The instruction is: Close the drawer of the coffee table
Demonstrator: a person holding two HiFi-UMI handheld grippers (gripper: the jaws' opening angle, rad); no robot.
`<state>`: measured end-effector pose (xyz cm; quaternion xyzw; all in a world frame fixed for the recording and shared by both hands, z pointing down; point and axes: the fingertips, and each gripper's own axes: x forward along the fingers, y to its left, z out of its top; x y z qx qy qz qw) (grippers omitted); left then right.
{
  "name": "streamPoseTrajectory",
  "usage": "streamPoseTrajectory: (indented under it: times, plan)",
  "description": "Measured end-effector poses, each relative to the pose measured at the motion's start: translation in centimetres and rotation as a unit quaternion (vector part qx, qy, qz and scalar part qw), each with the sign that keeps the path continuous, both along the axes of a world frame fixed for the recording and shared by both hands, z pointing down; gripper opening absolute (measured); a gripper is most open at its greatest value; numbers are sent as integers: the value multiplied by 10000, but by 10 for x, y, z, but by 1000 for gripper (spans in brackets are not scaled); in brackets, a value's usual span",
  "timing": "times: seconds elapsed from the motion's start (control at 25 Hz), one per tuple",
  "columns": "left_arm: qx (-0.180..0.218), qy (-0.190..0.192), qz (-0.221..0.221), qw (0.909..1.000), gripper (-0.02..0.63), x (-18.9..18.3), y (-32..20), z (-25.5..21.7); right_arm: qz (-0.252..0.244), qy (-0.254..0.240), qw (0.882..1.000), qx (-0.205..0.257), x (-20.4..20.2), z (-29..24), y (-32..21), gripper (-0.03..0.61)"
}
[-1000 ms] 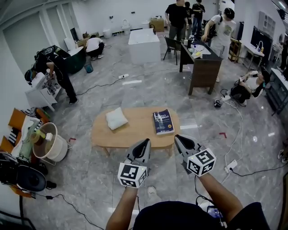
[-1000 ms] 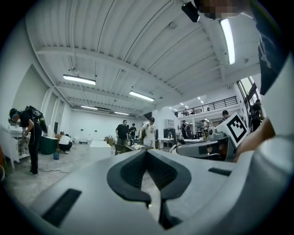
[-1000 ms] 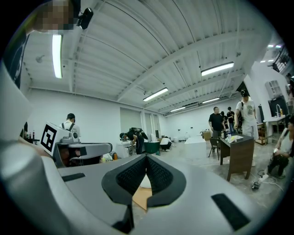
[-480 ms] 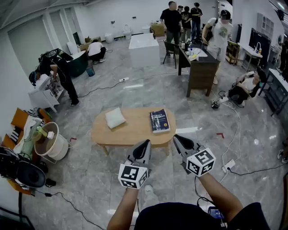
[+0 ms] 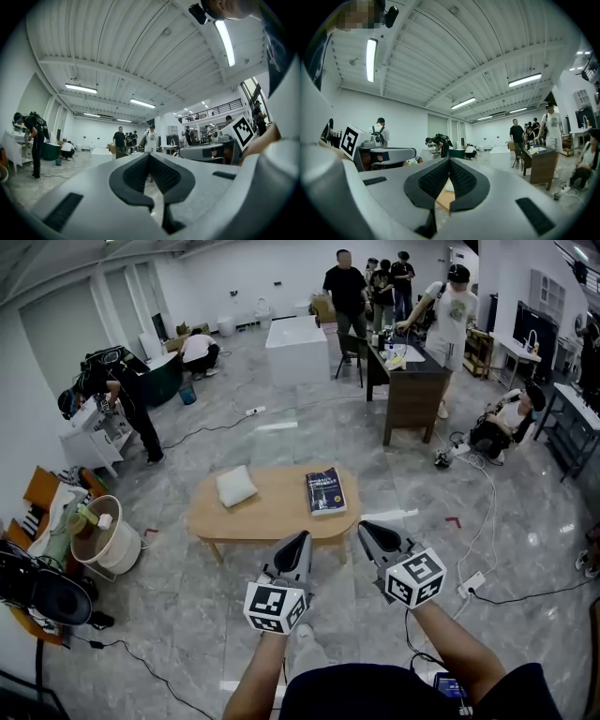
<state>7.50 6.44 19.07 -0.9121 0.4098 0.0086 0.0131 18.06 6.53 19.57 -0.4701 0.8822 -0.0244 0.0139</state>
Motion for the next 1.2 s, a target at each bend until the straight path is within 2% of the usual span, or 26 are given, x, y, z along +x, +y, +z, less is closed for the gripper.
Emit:
streamPoseTrajectory:
  times: [0.68,1.2]
  plan:
    - [7,-41,-178,9998,0,-12,22,0,-98,-37,9999,-7,-5,4,17,14]
    - [-8,-30,-37,10000,0,-9,16,-3,-80,20,10000,-6,-7,2,17,14]
